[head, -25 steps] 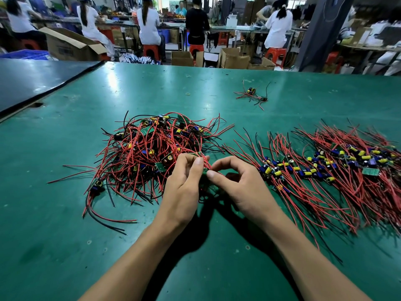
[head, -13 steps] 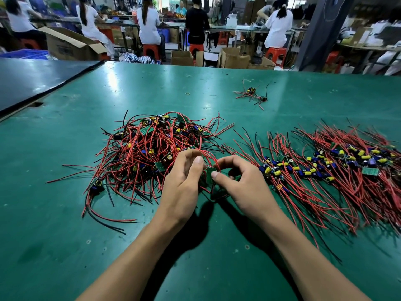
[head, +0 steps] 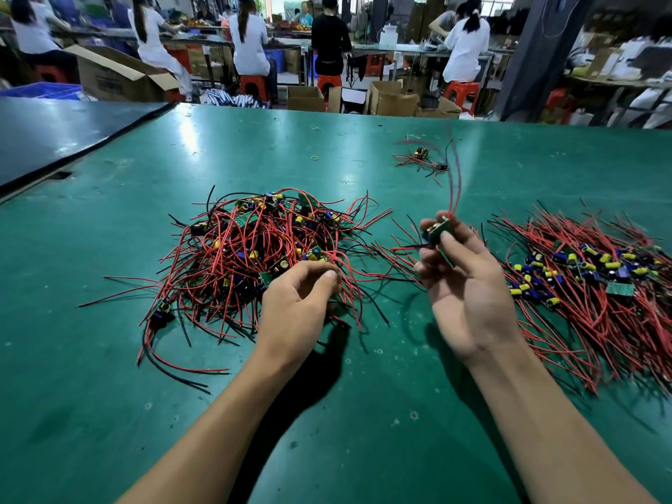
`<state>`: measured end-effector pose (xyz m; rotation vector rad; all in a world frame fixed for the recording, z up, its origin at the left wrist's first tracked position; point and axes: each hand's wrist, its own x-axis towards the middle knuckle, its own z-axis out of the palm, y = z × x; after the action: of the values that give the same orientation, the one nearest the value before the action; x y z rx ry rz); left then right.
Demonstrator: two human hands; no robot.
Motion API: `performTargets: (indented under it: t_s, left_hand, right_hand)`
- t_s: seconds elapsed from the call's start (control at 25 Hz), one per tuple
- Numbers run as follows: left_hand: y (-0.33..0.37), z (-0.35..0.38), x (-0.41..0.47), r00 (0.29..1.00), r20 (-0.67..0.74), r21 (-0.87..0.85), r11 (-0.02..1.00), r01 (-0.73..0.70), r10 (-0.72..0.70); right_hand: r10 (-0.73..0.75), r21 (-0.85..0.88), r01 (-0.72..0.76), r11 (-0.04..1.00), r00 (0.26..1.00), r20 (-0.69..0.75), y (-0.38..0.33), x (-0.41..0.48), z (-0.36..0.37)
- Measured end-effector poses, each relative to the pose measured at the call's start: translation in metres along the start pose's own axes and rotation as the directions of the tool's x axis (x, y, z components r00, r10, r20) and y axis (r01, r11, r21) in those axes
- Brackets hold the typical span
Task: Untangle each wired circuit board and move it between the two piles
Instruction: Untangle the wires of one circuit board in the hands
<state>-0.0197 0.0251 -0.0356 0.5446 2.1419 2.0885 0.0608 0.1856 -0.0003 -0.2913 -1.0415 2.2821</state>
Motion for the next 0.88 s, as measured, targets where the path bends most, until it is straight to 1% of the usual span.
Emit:
performTargets:
  t_s: [0.08,0.12,0.2,0.24,0.28,0.36,0.4,0.44,0.48,0.56,0.68,0.76,0.88]
  left_hand:
    - [0.001,-0.001,-0.003,0.998,0.001,0.112,0.992,-0.057,0.057]
    - [0.002,-0.001,-0.004,0.996,0.008,0.146,0.985,-0.089,0.089]
    - [0.006,0.000,-0.008,0.988,-0.001,0.155,0.976,-0.154,0.157]
    - [0.007,0.001,-0.010,0.986,-0.005,0.114,0.980,-0.165,0.167]
    - [0.008,0.002,-0.011,0.990,0.008,0.034,0.990,-0.140,0.140]
    - [0.012,0.006,-0.015,0.993,0.118,-0.171,0.985,0.004,0.017]
    - [0.013,0.008,-0.017,0.979,0.200,-0.229,0.970,0.083,-0.036]
    - [0.015,0.009,-0.019,0.961,0.268,-0.236,0.962,0.134,-0.068]
    - [0.016,0.010,-0.020,0.947,0.311,-0.219,0.963,0.154,-0.081]
    - [0.017,0.008,-0.020,0.944,0.322,-0.147,0.981,0.127,-0.074]
    - [0.015,0.004,-0.019,0.932,0.356,-0.038,0.995,0.088,-0.068]
    - [0.017,0.004,-0.021,0.905,0.413,-0.012,0.994,0.113,-0.098]
    - [0.022,0.006,-0.023,0.869,0.467,-0.041,0.978,0.207,-0.164]
  right_hand:
    - [0.145,0.153,-0.161,0.975,0.983,0.109,-0.007,-0.003,0.002]
    - [0.203,0.178,-0.230,0.957,0.966,0.158,-0.007,-0.004,0.002]
    - [0.290,0.118,-0.319,0.941,0.934,0.211,-0.004,-0.006,0.003]
    - [0.324,0.062,-0.345,0.937,0.919,0.223,-0.002,-0.008,0.004]
    - [0.355,0.011,-0.367,0.930,0.906,0.230,0.002,-0.008,0.005]
    - [0.406,-0.060,-0.404,0.913,0.883,0.235,0.009,-0.009,0.005]
    - [0.427,-0.078,-0.421,0.904,0.873,0.235,0.011,-0.009,0.004]
    - [0.443,-0.082,-0.436,0.896,0.864,0.240,0.013,-0.009,0.003]
    - [0.454,-0.077,-0.450,0.890,0.855,0.251,0.015,-0.008,0.001]
    - [0.468,-0.066,-0.468,0.881,0.841,0.271,0.017,-0.007,-0.001]
    - [0.460,-0.101,-0.449,0.888,0.855,0.240,0.016,-0.006,-0.001]
    - [0.444,-0.104,-0.431,0.896,0.870,0.216,0.015,-0.007,0.000]
    - [0.442,-0.108,-0.429,0.897,0.871,0.214,0.014,-0.007,0.000]
